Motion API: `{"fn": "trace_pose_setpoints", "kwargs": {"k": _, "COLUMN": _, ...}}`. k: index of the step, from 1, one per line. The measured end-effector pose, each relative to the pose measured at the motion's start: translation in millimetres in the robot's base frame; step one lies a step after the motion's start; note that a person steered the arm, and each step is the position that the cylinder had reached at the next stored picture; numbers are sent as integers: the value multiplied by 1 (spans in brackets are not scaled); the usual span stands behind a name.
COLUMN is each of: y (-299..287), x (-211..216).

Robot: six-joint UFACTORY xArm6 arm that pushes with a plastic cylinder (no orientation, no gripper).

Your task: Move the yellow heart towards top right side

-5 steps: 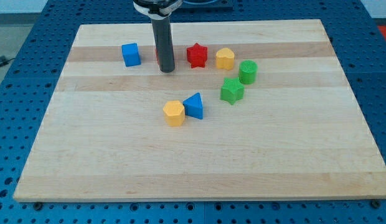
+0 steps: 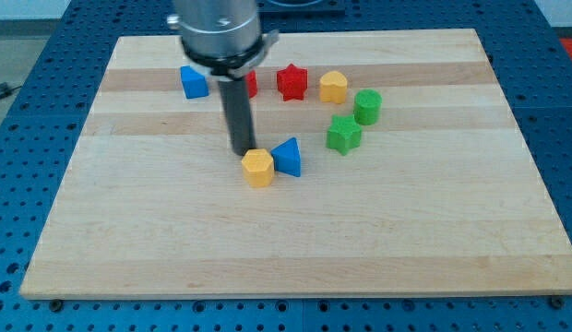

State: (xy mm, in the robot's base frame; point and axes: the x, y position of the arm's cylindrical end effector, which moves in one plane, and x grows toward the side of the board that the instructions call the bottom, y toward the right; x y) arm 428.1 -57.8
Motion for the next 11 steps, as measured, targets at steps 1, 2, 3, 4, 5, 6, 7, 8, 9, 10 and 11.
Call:
{"fn": "trace_pose_setpoints", "kwargs": {"k": 1, "y": 21, "x": -15}}
{"fn": "trace_pose_setpoints", "kwargs": {"k": 2, "y": 40, "x": -37}}
{"fn": "trace_pose_setpoints", "kwargs": {"k": 3, "y": 55, "x": -57}}
{"fn": "trace_pose_setpoints", "kwargs": {"k": 4, "y": 74, "x": -72}}
{"fn": "trace_pose_setpoints", "kwargs": {"k": 5, "y": 94, "x": -81}}
{"fn": "trace_pose_setpoints", "kwargs": {"k": 6, "y": 104, "x": -93}}
{"fn": "trace_pose_setpoints", "kwargs": {"k": 7, "y": 106, "x": -102}}
{"fn": "trace_pose_setpoints", "kwargs": {"k": 8, "y": 107, "x": -116}}
{"fn": "trace_pose_setpoints", "kwargs": {"k": 9, "y": 106, "x": -127}}
{"fn": "trace_pose_setpoints", "kwargs": {"k": 10, "y": 109, "x": -133}}
{"fn": "trace_pose_setpoints", "kwargs": {"k": 11, "y": 131, "x": -141}}
